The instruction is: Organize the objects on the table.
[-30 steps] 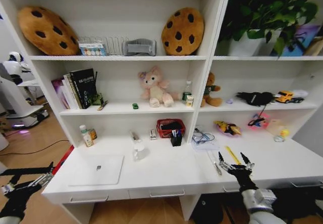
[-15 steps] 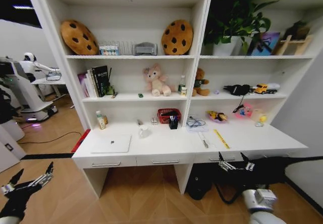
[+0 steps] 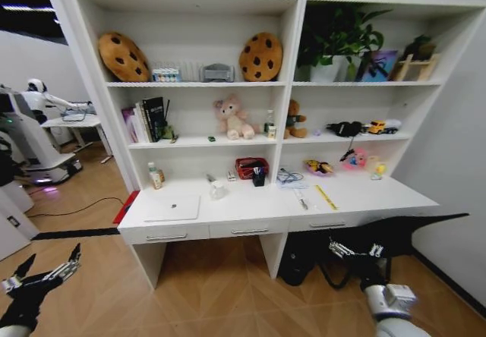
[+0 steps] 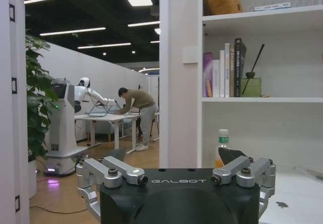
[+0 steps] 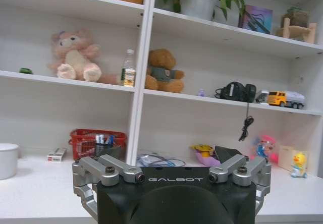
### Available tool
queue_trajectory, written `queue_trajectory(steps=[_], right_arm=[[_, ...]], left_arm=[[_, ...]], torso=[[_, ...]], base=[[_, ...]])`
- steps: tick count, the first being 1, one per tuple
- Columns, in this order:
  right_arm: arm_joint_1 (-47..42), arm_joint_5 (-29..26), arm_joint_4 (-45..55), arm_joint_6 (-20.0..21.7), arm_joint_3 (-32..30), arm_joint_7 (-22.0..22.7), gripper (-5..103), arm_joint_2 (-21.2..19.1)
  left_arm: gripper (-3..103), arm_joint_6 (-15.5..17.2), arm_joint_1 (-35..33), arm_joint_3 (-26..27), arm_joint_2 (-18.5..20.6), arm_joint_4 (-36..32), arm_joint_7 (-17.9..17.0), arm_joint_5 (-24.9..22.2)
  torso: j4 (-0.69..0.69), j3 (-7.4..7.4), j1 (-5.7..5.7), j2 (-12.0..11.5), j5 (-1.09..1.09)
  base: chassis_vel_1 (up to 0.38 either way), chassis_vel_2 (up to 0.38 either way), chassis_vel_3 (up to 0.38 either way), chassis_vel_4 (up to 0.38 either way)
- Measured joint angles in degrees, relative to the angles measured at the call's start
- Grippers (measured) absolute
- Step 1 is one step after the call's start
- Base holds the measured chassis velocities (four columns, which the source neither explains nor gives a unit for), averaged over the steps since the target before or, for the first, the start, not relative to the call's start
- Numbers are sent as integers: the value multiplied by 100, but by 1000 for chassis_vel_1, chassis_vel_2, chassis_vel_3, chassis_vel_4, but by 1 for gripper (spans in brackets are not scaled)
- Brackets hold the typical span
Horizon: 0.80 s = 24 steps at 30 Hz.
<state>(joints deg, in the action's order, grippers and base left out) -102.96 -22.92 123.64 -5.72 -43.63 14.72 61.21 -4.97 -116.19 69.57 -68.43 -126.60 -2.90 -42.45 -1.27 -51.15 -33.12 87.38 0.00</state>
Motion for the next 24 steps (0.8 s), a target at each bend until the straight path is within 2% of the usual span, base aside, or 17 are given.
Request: queue_trajectory(steps=[5,7,11,14,17,18,20,24], right_arm=[[-2,0,1,0,0,1,100,1],[-4,0,2,0,0,0,100,1],[-5,0,2,0,0,0,100,2],[-7,0,2,0,1,0,100,2],[-4,0,2,0,1,-1,100,2],[2,0,2,0,1,-1,100,1],[0,0,2,0,0,0,100,0],[-4,0,0,0,-1,3,100,0]], left_arm=[[100,0,-1,1,0,1,-1,0],[100,0,-1,1,0,2,-5,0],[100,0,0,2,1,2,-5,0],[100,0,0,2,1,2,-6,0],[100,0,-1,2,0,2,-8,0],[100,0,-1,2,0,2,-9,0],[100,0,-1,1,0,2,-8,0],[100,0,-1,0,0,1,-4,0]], torso=[[-2,2,5,1,2],[-2,3,6,3,-8],[-3,3,8,4,-1],[-5,4,8,5,-5],[0,4,8,4,-1],[6,2,6,3,4],[-2,2,5,2,1],[-4,1,5,2,3]], base=[[326,300,-330,-299],[355,310,-391,-325],[319,279,-334,-304],[202,146,-140,-161],[93,18,33,-44],[-14,60,52,-13],[-61,-17,100,11],[-120,-60,69,20]])
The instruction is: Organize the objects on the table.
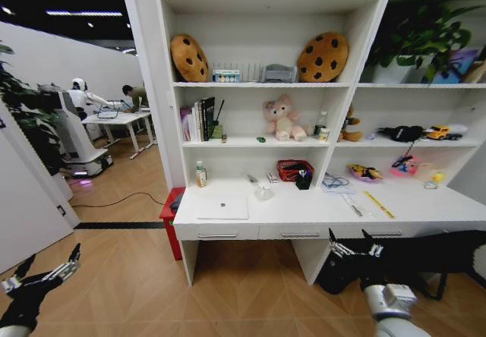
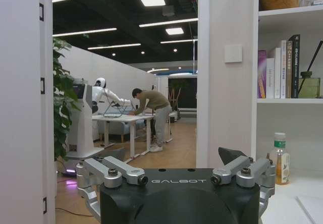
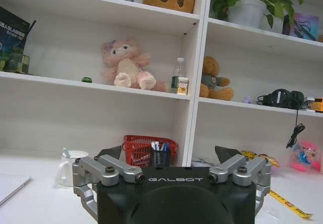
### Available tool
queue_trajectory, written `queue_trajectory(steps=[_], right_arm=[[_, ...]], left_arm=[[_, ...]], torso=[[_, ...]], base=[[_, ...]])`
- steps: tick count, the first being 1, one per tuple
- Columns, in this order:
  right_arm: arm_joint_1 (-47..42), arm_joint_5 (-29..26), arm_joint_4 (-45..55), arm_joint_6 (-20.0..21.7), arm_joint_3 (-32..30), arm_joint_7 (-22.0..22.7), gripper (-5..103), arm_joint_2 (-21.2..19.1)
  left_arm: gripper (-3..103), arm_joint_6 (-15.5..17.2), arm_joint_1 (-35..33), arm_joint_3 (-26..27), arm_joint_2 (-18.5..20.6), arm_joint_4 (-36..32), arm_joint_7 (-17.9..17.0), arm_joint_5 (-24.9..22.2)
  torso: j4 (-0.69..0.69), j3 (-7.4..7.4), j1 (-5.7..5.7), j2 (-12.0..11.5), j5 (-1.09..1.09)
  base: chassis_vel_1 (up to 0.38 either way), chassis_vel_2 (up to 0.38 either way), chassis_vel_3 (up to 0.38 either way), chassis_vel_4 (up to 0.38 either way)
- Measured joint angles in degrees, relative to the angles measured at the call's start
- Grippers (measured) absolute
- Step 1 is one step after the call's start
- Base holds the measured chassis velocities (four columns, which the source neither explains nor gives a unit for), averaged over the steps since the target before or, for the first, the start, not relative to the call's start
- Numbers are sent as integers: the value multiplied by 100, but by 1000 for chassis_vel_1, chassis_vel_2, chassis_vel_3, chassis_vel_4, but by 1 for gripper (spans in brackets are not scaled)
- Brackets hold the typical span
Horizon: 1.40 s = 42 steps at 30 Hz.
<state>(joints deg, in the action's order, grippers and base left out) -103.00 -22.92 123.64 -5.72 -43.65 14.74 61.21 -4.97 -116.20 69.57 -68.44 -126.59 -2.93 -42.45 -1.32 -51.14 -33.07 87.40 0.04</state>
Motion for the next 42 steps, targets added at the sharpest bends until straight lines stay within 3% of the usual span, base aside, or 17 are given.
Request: queue_trajectory(steps=[42], right_arm=[[0,0,0,0,0,-1,100,0]], left_arm=[[100,0,0,0,-1,0,1,0]], torso=[[2,2,2,1,-4]], base=[[-6,-5,1,2]])
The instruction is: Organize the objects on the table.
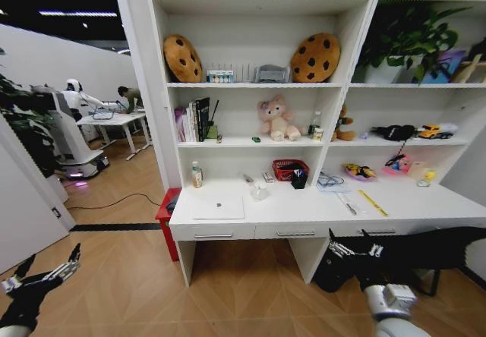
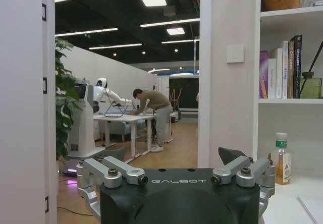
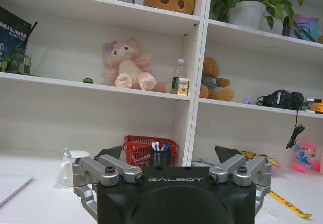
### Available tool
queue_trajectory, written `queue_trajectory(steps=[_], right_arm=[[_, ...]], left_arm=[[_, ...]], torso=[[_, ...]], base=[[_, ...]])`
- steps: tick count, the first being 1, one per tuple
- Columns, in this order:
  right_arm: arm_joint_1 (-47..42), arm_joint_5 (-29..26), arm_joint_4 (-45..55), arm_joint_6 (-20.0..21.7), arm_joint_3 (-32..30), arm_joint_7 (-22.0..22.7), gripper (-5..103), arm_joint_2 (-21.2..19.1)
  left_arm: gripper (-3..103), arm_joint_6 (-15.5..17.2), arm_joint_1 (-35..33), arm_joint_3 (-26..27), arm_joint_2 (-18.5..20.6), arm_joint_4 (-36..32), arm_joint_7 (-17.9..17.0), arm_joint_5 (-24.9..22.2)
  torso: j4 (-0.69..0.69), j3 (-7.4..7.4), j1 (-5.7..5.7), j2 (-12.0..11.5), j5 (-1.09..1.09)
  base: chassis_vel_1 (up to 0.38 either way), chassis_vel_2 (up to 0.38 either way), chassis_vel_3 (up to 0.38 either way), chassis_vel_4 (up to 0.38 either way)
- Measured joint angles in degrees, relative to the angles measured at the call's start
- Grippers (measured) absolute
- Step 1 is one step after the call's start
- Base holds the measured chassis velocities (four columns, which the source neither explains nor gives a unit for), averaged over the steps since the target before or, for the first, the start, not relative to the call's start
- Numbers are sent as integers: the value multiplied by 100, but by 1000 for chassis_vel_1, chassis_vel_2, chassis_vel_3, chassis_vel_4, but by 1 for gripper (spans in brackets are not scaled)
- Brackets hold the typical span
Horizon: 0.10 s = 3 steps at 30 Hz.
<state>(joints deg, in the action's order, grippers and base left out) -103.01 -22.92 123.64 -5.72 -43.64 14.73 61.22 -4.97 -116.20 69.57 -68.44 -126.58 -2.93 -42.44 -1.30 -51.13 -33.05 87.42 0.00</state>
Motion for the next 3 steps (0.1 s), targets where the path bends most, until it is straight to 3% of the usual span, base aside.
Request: queue_trajectory(steps=[3], right_arm=[[0,0,0,0,0,0,100,0]], left_arm=[[100,0,0,0,0,0,0,0]], torso=[[0,0,0,0,0]], base=[[0,0,0,0]])
